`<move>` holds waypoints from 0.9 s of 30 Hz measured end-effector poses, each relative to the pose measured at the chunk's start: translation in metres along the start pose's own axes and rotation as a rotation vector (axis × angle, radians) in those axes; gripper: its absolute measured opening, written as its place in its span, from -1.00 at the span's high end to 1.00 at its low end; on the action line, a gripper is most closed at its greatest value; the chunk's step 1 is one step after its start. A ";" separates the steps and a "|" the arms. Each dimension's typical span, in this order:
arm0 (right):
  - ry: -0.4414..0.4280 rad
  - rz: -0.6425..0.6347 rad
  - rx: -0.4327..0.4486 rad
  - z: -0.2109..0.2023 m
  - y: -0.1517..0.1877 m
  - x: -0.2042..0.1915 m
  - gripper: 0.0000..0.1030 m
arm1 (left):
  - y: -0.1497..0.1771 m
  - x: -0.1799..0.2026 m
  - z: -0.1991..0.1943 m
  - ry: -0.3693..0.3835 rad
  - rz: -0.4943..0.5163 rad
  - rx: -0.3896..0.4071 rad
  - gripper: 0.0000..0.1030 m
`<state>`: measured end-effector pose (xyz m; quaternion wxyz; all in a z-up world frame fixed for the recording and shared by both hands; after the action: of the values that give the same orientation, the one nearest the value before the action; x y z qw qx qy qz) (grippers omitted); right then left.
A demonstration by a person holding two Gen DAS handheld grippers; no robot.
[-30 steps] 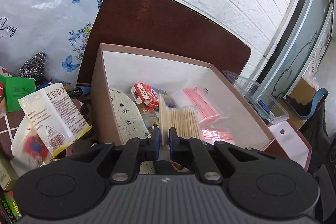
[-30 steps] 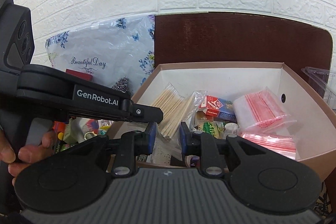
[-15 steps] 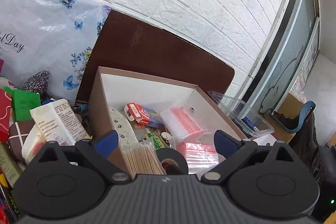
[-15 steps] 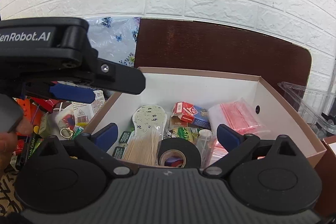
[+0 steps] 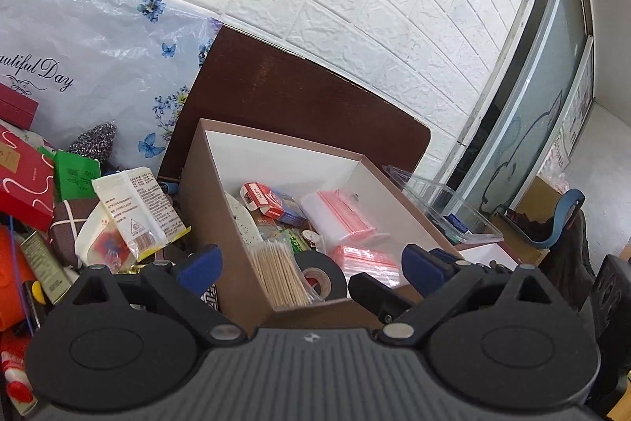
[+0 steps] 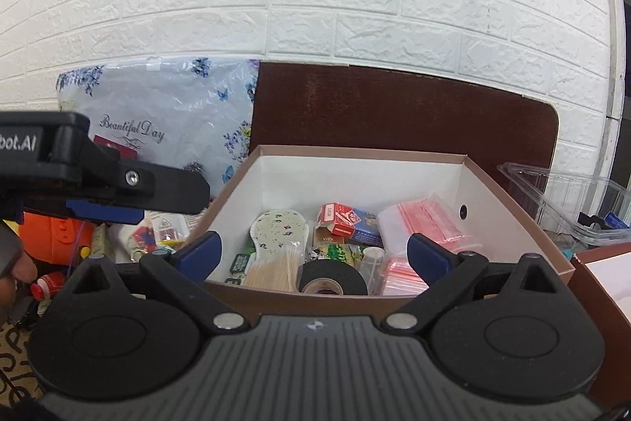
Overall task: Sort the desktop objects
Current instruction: 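Withdraw the right gripper from the box back toward the pile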
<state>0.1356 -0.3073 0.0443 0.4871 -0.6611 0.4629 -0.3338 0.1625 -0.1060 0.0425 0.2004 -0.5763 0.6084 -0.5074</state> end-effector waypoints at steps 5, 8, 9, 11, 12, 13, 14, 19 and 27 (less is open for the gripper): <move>-0.034 -0.013 0.012 -0.016 0.002 -0.017 -0.91 | 0.009 -0.005 -0.024 0.026 -0.025 0.029 -0.95; -0.073 -0.018 0.012 -0.027 0.007 -0.032 -0.91 | 0.018 -0.010 -0.038 0.020 -0.037 0.033 -0.95; -0.083 -0.022 0.010 -0.030 0.009 -0.038 -0.91 | 0.023 -0.012 -0.043 0.020 -0.040 0.032 -0.95; -0.103 -0.025 -0.003 -0.034 0.015 -0.051 -0.91 | 0.033 -0.018 -0.056 0.022 -0.034 0.037 -0.95; -0.116 -0.028 -0.009 -0.036 0.019 -0.058 -0.91 | 0.039 -0.021 -0.062 0.015 -0.030 0.040 -0.95; -0.128 -0.031 -0.016 -0.038 0.024 -0.065 -0.91 | 0.046 -0.024 -0.068 0.011 -0.029 0.044 -0.95; -0.138 -0.035 -0.025 -0.040 0.029 -0.073 -0.91 | 0.053 -0.028 -0.075 0.006 -0.030 0.042 -0.95; -0.211 -0.052 -0.080 -0.046 0.056 -0.110 -0.91 | 0.089 -0.051 -0.099 -0.050 -0.062 -0.007 -0.95; -0.319 -0.105 -0.180 -0.039 0.089 -0.160 -0.91 | 0.118 -0.091 -0.126 -0.144 -0.177 -0.051 -0.94</move>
<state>0.0193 -0.1791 -0.0268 0.4752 -0.7698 0.3726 -0.2071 0.0226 0.0038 -0.0380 0.1834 -0.6676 0.5519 -0.4649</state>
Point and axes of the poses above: each gripper's, at about its wrist camera, not at the fingertips, and z roughly the way its jaws point, x to its right, y to its underside, the point moved 1 cm from there along z, roughly the way its jaws point, and after that the axes turned 13 degrees about -y, right-handed, at the moved point
